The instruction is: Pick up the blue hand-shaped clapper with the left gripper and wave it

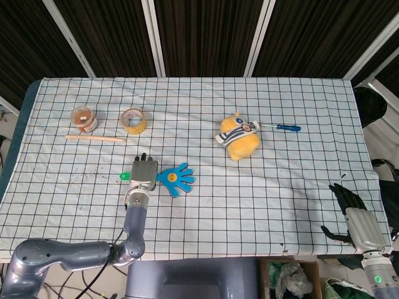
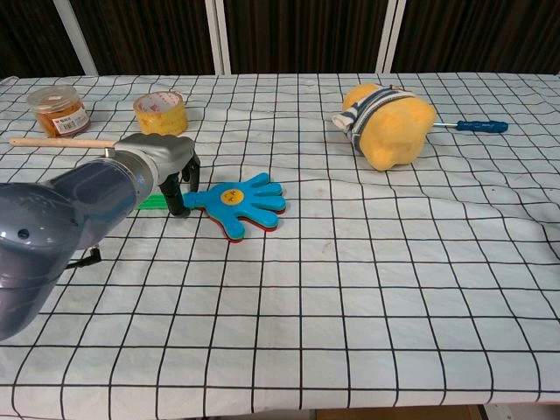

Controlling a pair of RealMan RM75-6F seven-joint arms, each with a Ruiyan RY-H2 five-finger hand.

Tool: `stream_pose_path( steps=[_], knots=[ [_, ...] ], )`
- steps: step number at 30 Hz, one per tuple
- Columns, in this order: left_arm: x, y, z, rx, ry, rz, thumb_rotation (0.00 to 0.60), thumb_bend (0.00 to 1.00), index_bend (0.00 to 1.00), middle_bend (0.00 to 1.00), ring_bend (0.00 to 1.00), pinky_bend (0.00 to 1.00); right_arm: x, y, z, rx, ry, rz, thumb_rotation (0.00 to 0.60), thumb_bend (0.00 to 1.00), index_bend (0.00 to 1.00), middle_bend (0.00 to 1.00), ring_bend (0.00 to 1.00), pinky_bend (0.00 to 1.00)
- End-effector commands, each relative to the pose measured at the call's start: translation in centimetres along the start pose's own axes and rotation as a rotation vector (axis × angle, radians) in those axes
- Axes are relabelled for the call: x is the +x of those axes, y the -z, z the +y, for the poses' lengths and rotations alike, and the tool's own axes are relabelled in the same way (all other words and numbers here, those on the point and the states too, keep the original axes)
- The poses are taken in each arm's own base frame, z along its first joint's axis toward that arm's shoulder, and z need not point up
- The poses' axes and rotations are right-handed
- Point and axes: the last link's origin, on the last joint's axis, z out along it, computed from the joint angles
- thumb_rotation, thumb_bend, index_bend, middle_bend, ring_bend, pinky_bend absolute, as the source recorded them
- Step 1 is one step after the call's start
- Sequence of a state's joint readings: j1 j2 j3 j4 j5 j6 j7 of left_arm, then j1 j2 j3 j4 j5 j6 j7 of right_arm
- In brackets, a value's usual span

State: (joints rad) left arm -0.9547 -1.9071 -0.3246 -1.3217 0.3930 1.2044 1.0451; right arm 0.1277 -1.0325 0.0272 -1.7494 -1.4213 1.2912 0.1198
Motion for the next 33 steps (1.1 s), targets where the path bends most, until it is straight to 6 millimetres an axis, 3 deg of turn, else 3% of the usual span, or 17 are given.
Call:
stream_pose_path(
  steps=[1, 23, 33],
  knots=[
    [-0.01, 0.05, 0.04, -0.003, 0.002, 0.0, 0.6, 0.3, 0.44, 0.26, 0.08, 0.18, -0.01, 0.01, 0.0, 0.0, -0.001, 0.0, 0.6, 0.2, 0.05, 0.0, 0.0, 0.06],
    [-0.02, 0.25, 0.01, -0.005, -0.012, 0.002, 0.6, 0.3, 0.45, 0.27, 0.08, 0.19, 0.01, 0.03, -0.04, 0.001, -0.004, 0.001, 0.6, 0.2, 0.05, 0.0, 0.0, 0.06],
    [-0.08, 0.1, 0.11, -0.005, -0.017, 0.003, 0.6, 0.31, 0.47, 0.3, 0.12, 0.24, 0.01, 0.0, -0.02, -0.003, -0.006, 0.0, 0.6, 0.2, 0.05, 0.0, 0.0, 0.06]
  ],
)
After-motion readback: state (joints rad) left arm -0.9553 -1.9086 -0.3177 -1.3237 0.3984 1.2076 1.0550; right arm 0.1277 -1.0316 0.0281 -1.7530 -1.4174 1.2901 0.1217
